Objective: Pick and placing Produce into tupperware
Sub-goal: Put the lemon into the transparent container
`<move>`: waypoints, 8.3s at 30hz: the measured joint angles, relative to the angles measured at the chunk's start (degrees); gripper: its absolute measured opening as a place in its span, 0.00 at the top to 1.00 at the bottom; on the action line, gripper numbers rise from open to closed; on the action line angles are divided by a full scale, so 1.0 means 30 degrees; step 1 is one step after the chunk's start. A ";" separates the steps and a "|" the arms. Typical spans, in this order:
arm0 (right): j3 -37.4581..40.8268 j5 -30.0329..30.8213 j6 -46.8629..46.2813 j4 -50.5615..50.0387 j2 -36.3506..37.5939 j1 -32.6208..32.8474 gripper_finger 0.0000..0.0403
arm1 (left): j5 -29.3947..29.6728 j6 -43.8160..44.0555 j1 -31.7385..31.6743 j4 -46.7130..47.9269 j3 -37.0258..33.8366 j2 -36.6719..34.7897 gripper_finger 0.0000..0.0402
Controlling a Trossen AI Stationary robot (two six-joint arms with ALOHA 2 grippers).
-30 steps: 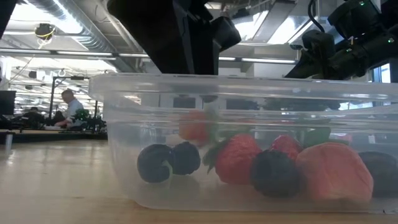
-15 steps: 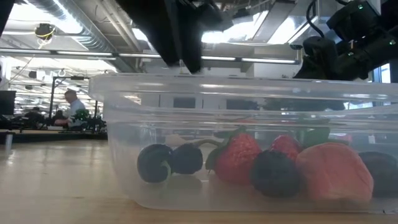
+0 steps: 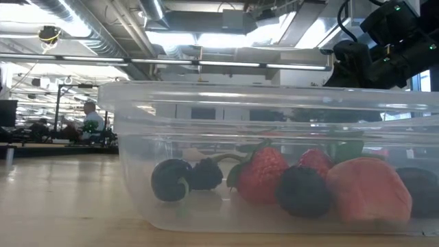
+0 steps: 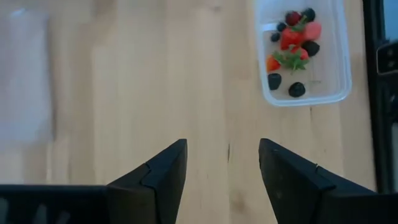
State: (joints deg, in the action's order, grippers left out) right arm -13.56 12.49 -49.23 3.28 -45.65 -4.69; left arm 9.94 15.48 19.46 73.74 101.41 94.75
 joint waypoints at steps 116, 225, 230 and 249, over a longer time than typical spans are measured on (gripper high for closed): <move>-0.0007 0.0015 0.2637 0.0748 0.0006 0.0004 0.28 | -1.1133 3.5721 0.4772 -0.3099 -2.0261 -0.7210 0.23; -0.0015 0.0015 0.4086 0.0949 0.0003 0.0000 0.28 | -1.1805 3.2856 0.3832 -1.0658 -2.4396 -0.7167 0.50; -0.0015 0.0015 0.4086 0.0949 0.0006 0.0004 0.28 | -1.1406 3.1320 0.3546 -1.2896 -2.3398 -0.7566 0.49; -0.0015 0.0007 0.3976 0.1662 0.0007 0.0007 0.28 | -0.2966 1.6797 -0.1056 -3.2478 -2.1140 -0.8318 0.50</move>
State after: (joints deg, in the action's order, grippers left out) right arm -13.61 12.51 -37.30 8.27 -45.63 -4.67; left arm 1.04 65.87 16.30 -23.69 37.98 69.80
